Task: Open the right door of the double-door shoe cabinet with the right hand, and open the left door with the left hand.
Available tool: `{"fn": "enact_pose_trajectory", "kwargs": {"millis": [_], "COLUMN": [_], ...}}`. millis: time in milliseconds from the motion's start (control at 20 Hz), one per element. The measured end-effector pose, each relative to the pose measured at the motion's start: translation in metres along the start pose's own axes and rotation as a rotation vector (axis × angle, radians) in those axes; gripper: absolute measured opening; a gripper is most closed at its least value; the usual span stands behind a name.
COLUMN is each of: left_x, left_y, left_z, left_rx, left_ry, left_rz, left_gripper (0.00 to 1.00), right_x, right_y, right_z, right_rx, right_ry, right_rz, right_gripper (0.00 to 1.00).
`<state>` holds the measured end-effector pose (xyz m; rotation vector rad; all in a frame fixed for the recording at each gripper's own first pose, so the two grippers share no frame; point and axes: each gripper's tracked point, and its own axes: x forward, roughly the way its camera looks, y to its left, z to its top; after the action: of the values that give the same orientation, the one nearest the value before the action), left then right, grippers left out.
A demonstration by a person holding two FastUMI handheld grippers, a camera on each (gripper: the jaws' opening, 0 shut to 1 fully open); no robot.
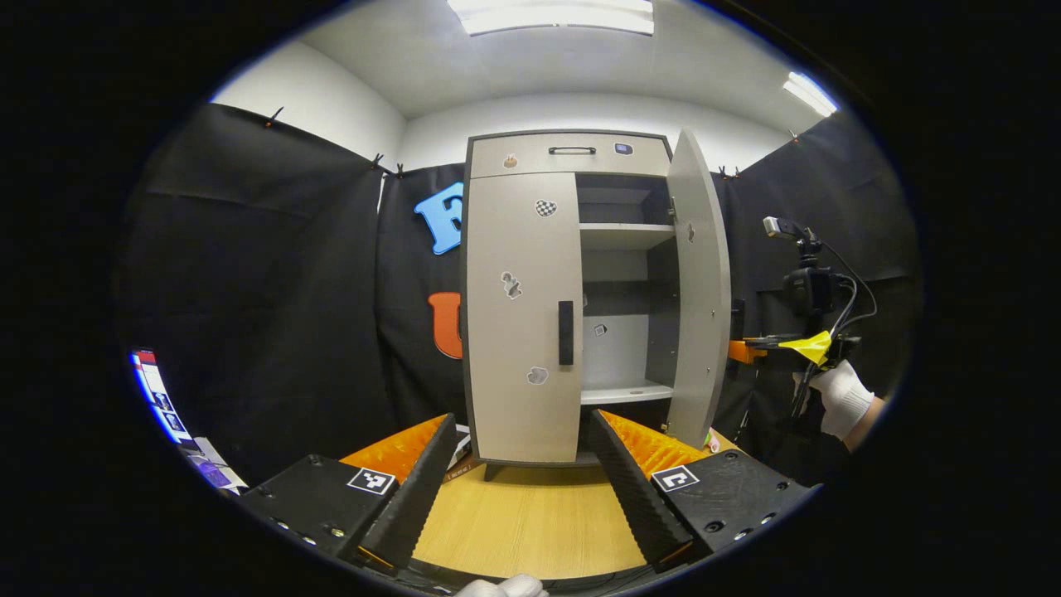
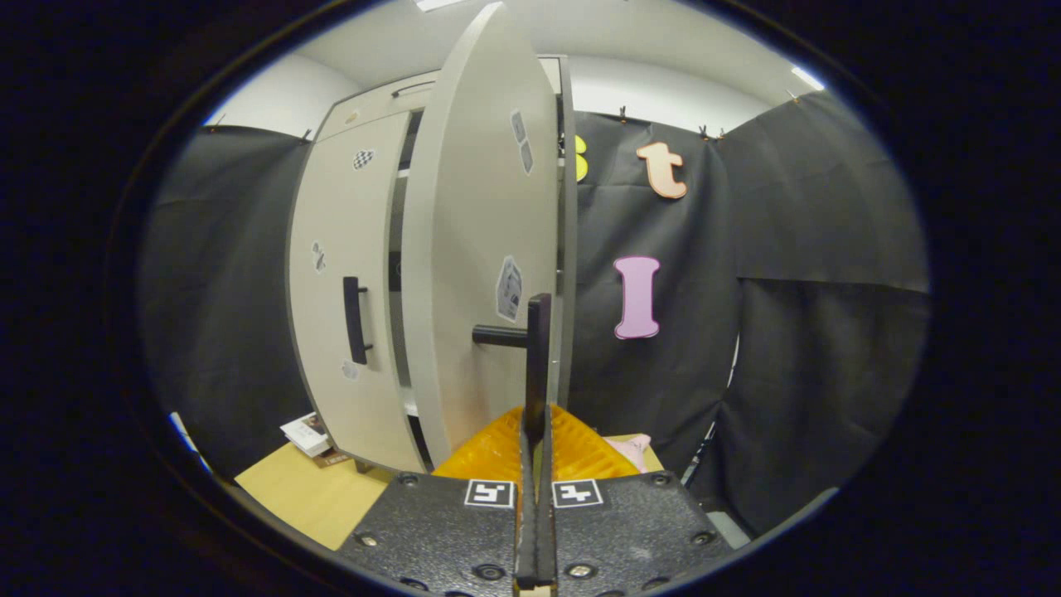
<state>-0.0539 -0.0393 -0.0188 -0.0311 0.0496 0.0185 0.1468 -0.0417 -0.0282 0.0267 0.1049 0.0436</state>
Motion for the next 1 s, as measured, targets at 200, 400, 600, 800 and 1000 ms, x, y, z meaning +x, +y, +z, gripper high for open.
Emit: {"fn": "enact_pose_trajectory", "kwargs": {"millis": [200,400,600,800,1000], "left_x": [0.008,0.014,0.016,0.019,0.019], "left_y": [-0.021,-0.033,-0.034,-0.027,-0.014], "left_z": [0.000,0.000,0.001,0.005,0.006], "left_rx": [0.002,0.007,0.006,0.001,0.013], "left_ry": [0.002,0.005,0.004,-0.004,-0.009], "left_rz": [-0.031,-0.048,-0.048,-0.048,-0.046], "left_gripper": [0.96,0.96,0.96,0.96,0.96], "right_x": [0.003,0.004,0.004,-0.003,-0.021], "right_y": [-0.028,-0.037,-0.037,-0.040,-0.049], "right_z": [0.000,0.001,0.001,0.007,0.011], "right_rx": [-0.002,0.014,0.001,-0.005,-0.012], "right_ry": [-0.001,0.000,0.002,-0.011,-0.020], "right_rz": [-0.024,0.003,-0.003,-0.027,-0.084], "right_gripper": [0.03,0.04,0.04,0.04,0.17]}}
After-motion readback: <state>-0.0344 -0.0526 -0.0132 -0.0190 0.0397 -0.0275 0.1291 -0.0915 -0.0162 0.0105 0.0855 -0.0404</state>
